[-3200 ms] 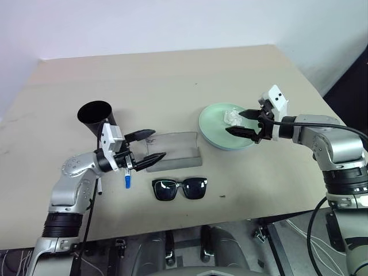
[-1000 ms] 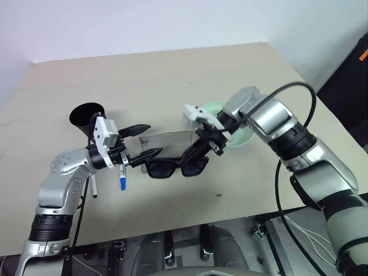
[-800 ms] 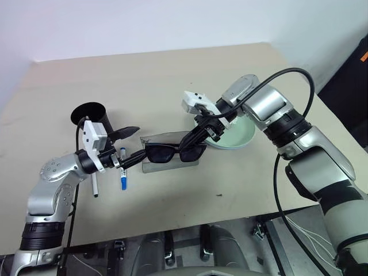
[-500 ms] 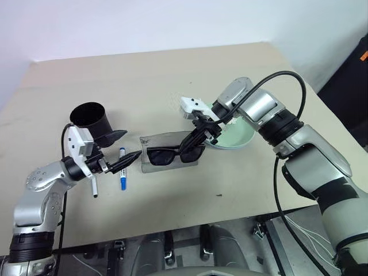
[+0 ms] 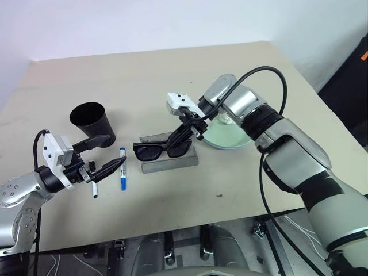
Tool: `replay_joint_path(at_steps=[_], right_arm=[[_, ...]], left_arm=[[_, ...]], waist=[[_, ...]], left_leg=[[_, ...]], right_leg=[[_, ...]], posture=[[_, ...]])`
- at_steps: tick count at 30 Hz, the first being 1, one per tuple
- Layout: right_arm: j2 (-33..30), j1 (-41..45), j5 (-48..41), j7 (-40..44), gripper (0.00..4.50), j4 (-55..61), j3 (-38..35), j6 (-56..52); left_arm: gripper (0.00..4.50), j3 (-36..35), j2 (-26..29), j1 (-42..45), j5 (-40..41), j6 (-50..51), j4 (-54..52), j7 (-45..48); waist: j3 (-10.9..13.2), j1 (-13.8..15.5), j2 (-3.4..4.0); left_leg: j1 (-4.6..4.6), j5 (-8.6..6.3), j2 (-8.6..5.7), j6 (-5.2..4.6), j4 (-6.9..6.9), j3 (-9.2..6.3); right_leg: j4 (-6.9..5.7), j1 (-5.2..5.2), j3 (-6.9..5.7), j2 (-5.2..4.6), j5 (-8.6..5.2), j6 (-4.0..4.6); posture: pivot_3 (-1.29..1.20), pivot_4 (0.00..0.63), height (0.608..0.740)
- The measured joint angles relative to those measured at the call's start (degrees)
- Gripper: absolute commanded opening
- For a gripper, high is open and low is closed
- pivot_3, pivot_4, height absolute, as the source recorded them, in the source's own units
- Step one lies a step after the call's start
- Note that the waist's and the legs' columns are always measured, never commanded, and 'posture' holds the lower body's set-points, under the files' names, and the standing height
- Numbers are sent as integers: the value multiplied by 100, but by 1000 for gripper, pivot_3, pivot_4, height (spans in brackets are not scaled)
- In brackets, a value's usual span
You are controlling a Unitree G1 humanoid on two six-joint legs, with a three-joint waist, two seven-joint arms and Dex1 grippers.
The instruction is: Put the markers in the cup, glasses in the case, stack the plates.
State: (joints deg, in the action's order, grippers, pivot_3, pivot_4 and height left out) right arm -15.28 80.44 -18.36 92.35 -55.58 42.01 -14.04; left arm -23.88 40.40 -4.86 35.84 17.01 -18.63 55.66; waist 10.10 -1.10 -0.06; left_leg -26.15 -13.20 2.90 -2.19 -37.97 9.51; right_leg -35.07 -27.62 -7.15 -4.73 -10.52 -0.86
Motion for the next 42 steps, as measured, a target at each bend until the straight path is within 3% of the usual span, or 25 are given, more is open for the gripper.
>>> replay_joint_path(at_steps=[9, 23, 27, 37, 42], right_arm=[[489, 84, 911, -2, 60, -1183, -546, 573], [802, -73, 1772, -2, 60, -1352, -1024, 700], [860, -120, 1902, -3, 1087, -1352, -1134, 694], [937, -150, 2160, -93, 4478, -1391, -1598, 647], [912, -21, 2043, -64, 4478, -1389, -2065, 422]], left_arm=[[4500, -155, 45, -411, 230, 244, -200, -45], [4500, -194, 100, -399, 91, -107, 190, 335], [4500, -164, 89, -389, 85, -188, 283, 406], [4500, -66, 87, -330, 60, -283, 411, 456], [4500, -2, 85, -243, 42, -290, 509, 457]], waist=[[0, -12, 0], [-1, -15, -1], [-1, -17, -1], [-1, -18, -1], [-1, -20, -1]], left_leg=[[-32, 15, 3, 22, -1, 14], [-29, 18, 6, 28, -2, 13], [-29, 20, 7, 31, -2, 14], [-29, 23, 7, 35, -3, 14], [-28, 40, 7, 61, -4, 14]], right_leg=[[-20, -47, 2, 5, 2, 1], [-26, -47, 2, 7, 4, 5], [-30, -49, 2, 8, 5, 6], [-35, -49, 2, 8, 6, 7], [-39, -50, 2, 9, 6, 8]], posture=[[0, 150, 740], [0, 150, 740], [0, 150, 740], [0, 150, 740], [0, 150, 740]])
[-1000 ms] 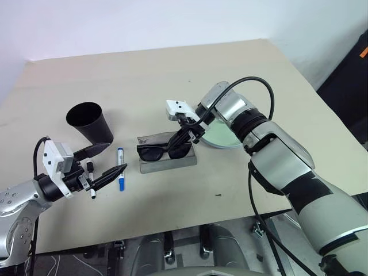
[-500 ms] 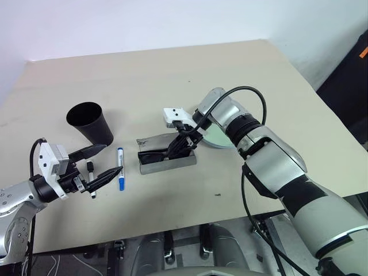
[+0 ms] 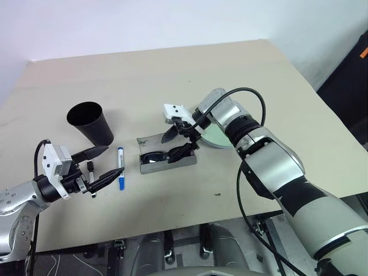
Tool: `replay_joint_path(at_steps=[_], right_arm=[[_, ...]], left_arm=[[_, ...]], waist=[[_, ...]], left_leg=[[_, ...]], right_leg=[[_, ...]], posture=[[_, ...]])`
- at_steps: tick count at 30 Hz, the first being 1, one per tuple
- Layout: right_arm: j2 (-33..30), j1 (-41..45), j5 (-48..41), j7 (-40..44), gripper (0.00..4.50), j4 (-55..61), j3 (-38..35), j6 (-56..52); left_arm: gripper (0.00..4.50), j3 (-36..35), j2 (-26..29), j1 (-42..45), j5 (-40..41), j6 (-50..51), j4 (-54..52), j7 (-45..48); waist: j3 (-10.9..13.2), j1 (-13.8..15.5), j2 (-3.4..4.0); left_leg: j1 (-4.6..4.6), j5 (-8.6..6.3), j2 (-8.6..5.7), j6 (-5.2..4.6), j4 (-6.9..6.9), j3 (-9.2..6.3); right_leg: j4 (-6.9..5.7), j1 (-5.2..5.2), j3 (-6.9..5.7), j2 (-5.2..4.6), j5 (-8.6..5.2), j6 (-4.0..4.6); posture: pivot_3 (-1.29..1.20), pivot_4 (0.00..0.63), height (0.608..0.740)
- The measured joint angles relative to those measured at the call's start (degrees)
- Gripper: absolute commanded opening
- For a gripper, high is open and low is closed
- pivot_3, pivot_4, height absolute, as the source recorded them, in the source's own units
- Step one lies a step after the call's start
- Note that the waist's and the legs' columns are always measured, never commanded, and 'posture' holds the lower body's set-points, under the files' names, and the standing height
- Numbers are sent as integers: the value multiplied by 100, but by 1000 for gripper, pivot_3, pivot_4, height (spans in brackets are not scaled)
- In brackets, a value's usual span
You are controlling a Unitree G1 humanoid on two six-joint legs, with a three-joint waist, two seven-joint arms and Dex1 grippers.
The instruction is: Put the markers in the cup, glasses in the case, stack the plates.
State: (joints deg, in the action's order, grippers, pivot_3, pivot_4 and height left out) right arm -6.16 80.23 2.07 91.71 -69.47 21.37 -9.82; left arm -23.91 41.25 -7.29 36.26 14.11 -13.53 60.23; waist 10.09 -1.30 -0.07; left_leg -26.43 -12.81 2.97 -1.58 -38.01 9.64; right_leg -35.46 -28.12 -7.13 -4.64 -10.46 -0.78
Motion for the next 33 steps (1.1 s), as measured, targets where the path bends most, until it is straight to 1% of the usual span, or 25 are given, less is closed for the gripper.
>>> replay_joint_path(at_steps=[4, 6, 8, 9, 10, 14, 18, 19, 21, 24, 27, 30, 33], right_arm=[[-97, 105, -472, -3, 4478, 184, -659, -376], [-184, 156, -678, -151, 4478, 291, -1005, -625], [-246, 170, -785, -252, 4478, 397, -1201, -804], [-265, 170, -808, -339, 4102, 432, -1286, -893], [-278, 170, -808, -443, 3952, 438, -1333, -956], [-265, 166, -794, -1509, 2645, 360, -1597, -1094], [-123, 94, -766, -2350, 1127, 164, -1722, -1073], [-80, 62, -740, -2501, 829, 123, -1733, -1060], [37, 16, -593, -2985, 107, -4, -1716, -890], [110, -144, -265, -3414, 45, -114, -1537, -573], [152, -309, -24, -3469, 45, -220, -1384, -410], [173, -380, 103, -3252, 45, -229, -1274, -373], [171, -520, 133, -2708, 45, -66, -1158, -372]], left_arm=[[4500, 1, -29, 66, 0, -67, 52, 0], [4500, 1, -28, 71, 0, -80, 109, 9], [4500, 1, -28, 79, 0, -87, 153, 39], [4500, 1, -28, 90, 0, -92, 174, 58], [4500, 1, -28, 106, 0, -97, 190, 64], [4500, 11, -27, 166, -7, -102, 259, 92], [4500, 47, -27, 303, -60, -104, 361, 99], [4500, 57, -27, 324, -64, -104, 370, 99], [4500, 71, -27, 354, -69, -96, 374, 85], [4500, 98, -27, 409, -69, -87, 372, 70], [4500, 112, -27, 415, -69, -81, 372, 63], [4500, 114, -27, 430, -69, -81, 372, 61], [4500, 113, -27, 421, -71, -83, 372, 66]], waist=[[0, 3, -1], [-1, 7, -1], [-1, 5, -2], [-1, 4, -2], [-1, 3, -2], [-1, -4, -2], [-1, -25, -2], [-1, -45, -2], [-2, -78, -3], [-2, -114, -3], [-2, -129, -3], [-2, -134, -3], [-2, -130, -3]], left_leg=[[1, 0, 0, -2, 0, -1], [1, -1, 0, -2, -1, -1], [1, -3, 0, -7, -1, -1], [1, -8, 0, -14, -1, -1], [1, -12, 0, -22, -1, -1], [1, -12, 0, -21, -1, -1], [1, -9, 1, -18, -1, 0], [1, 3, 1, 2, -1, 1], [1, 6, 0, 5, -1, 1], [4, 7, -1, 5, -2, 2], [5, 11, 0, 4, -3, 2], [8, 17, 2, 6, -3, 2], [16, 18, 2, -3, -3, 1]], right_leg=[[-1, 1, 0, 0, 1, 1], [-1, 1, 0, -1, 2, 2], [-1, 1, 0, -1, 2, 3], [-1, 1, 1, -2, 2, 3], [-1, 1, 1, -2, 2, 3], [-3, 0, 1, -2, 3, 5], [-5, 2, 1, 0, 4, 5], [-6, 2, 1, 0, 7, 0], [-5, 4, 0, 1, 14, -12], [-5, 10, -1, 2, 14, -13], [-7, 10, -2, 7, 14, -14], [-14, 10, -2, 10, 14, -15], [-21, 15, -3, 10, 14, -15]], posture=[[0, 150, 740], [0, 150, 740], [0, 150, 740], [0, 150, 740], [0, 150, 740], [0, 150, 740], [0, 150, 740], [0, 150, 740], [0, 150, 740], [0, 150, 740], [0, 150, 740], [0, 150, 740], [0, 150, 740]])
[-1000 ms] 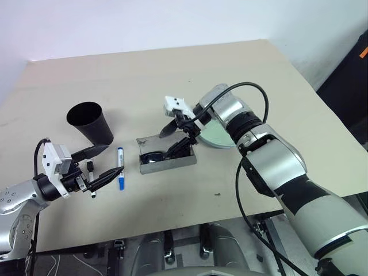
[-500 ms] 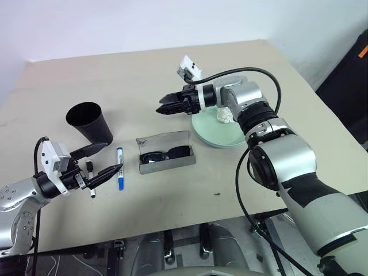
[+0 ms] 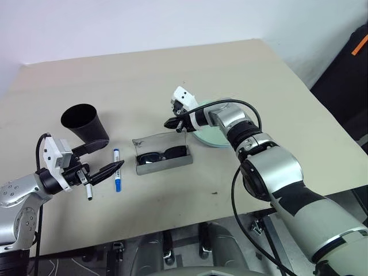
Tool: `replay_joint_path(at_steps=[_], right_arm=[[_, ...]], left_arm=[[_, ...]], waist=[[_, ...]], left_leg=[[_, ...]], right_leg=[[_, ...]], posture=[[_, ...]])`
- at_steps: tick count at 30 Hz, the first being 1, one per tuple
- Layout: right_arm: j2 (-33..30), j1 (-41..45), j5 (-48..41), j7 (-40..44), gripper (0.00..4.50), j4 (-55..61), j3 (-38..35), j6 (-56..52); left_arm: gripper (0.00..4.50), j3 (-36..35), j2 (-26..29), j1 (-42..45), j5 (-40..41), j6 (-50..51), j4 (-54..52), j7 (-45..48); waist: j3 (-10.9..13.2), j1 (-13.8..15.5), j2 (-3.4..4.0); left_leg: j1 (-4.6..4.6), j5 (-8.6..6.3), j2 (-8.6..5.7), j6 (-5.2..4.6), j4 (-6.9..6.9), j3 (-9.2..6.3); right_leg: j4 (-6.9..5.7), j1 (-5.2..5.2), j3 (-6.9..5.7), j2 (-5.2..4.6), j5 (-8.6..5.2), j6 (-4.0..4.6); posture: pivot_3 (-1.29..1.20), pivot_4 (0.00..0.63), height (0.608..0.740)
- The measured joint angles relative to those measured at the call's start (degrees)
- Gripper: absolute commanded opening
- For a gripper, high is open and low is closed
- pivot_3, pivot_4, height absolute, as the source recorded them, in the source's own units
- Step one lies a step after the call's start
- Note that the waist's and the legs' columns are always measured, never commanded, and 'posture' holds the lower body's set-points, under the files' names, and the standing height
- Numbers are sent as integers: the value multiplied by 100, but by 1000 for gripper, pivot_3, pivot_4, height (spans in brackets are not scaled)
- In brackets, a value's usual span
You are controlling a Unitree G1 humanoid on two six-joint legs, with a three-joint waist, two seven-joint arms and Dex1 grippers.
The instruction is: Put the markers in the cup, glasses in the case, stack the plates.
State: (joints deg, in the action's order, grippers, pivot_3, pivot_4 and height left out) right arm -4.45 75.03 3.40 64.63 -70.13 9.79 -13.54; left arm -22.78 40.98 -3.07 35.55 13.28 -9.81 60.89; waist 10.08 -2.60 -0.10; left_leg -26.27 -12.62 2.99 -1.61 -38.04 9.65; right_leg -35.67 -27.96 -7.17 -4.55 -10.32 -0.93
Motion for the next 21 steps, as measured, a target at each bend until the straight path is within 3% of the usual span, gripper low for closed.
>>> replay_joint_path(at_steps=[7, 14, 21], right_arm=[[-133, -839, 18, 935, 45, 1465, 397, -300], [-342, -1854, -104, 1285, 45, 3412, 802, -1086], [-345, -2009, -304, 1127, 45, 3734, 894, -1185]], left_arm=[[4500, -5, -4, -70, -13, -37, 4, -23], [4500, -29, -8, -122, -17, -88, 9, -92], [4500, -70, 7, -90, -10, -108, 14, -134]], waist=[[0, 2, 0], [0, 6, 0], [-4, 7, -4]], left_leg=[[79, -7, 8, -14, 5, -8], [79, -8, 12, -13, 26, -9], [86, -1, 5, 0, 92, -2]], right_leg=[[0, 68, 2, -2, -18, 17], [24, 65, 3, -2, -17, 25], [57, 53, 3, 0, -3, 55]], posture=[[0, 150, 740], [0, 150, 740], [0, 150, 740]])
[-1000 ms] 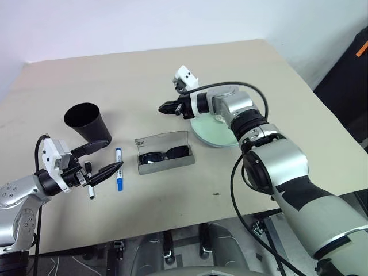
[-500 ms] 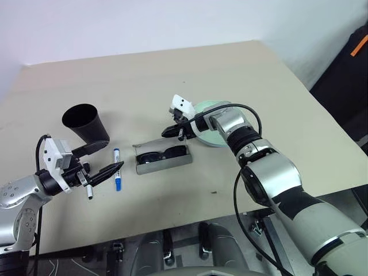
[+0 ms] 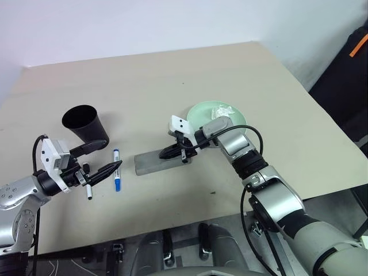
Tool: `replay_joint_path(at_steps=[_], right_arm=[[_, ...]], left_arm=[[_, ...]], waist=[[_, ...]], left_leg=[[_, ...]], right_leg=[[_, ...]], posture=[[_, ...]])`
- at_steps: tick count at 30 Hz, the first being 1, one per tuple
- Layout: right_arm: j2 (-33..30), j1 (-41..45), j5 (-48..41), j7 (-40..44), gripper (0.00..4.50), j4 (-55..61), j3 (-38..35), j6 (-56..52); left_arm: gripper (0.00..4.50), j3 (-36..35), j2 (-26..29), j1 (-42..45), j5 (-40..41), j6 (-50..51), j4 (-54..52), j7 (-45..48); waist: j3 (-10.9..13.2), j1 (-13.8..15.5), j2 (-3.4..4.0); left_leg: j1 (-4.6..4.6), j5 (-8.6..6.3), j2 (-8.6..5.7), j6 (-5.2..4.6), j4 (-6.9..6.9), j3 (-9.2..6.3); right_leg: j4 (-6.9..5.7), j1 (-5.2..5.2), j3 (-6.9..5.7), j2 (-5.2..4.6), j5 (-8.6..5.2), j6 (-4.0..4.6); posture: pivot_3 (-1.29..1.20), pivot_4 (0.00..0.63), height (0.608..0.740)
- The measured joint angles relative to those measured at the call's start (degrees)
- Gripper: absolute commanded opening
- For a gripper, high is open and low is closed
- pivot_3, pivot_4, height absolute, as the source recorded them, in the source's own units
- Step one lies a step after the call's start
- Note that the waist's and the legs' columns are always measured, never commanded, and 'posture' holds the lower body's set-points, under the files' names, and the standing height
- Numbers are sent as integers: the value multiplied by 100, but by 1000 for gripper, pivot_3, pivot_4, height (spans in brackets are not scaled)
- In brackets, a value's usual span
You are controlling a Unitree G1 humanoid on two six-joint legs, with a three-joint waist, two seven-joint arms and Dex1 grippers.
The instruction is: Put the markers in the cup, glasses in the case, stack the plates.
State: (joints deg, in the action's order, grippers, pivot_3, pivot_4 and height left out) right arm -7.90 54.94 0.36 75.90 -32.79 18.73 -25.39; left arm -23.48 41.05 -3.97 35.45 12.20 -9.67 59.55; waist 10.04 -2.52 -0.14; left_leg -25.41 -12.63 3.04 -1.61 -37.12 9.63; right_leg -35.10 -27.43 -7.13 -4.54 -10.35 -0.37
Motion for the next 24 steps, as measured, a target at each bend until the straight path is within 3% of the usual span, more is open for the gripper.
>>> replay_joint_path(at_steps=[8, 14, 18, 22, 24], right_arm=[[-564, -162, -978, 353, 45, 1092, -571, -417], [-711, -573, -1391, 175, 45, 1641, -654, -548], [-678, -686, -1804, -218, 900, 1877, -1165, -535], [-628, -808, -2186, -586, 2349, 2093, -1599, -339], [-727, -984, -2267, -566, 3004, 2273, -1597, -284]], left_arm=[[4500, -492, 6, -656, 209, 332, -530, -238], [4500, -1168, -51, -1285, 346, 682, -1107, -799], [4500, -1647, -277, -1720, 377, 880, -1235, -1280], [4500, -2059, -615, -2131, 638, 1223, -1350, -1761], [4500, -2090, -704, -2306, 651, 1271, -1327, -1855]], waist=[[-1, 3, -5], [4, -9, -4], [4, -1, -3], [3, 9, -2], [-8, 34, -22]], left_leg=[[-6, 0, -7, 0, 4, 0], [-5, -1, -4, 0, 5, -2], [-8, -1, 2, 0, 14, -8], [-28, -1, 51, 0, 45, -5], [6, 0, 49, 2, 84, 39]], right_leg=[[5, -3, -4, -8, -7, 11], [10, -6, -2, -4, -22, -7], [17, -5, -5, 3, -22, -7], [72, 11, -10, 45, -6, 2], [39, -1, 26, 40, -31, 45]], posture=[[0, 150, 740], [0, 150, 740], [0, 150, 740], [0, 150, 740], [0, 150, 740]])
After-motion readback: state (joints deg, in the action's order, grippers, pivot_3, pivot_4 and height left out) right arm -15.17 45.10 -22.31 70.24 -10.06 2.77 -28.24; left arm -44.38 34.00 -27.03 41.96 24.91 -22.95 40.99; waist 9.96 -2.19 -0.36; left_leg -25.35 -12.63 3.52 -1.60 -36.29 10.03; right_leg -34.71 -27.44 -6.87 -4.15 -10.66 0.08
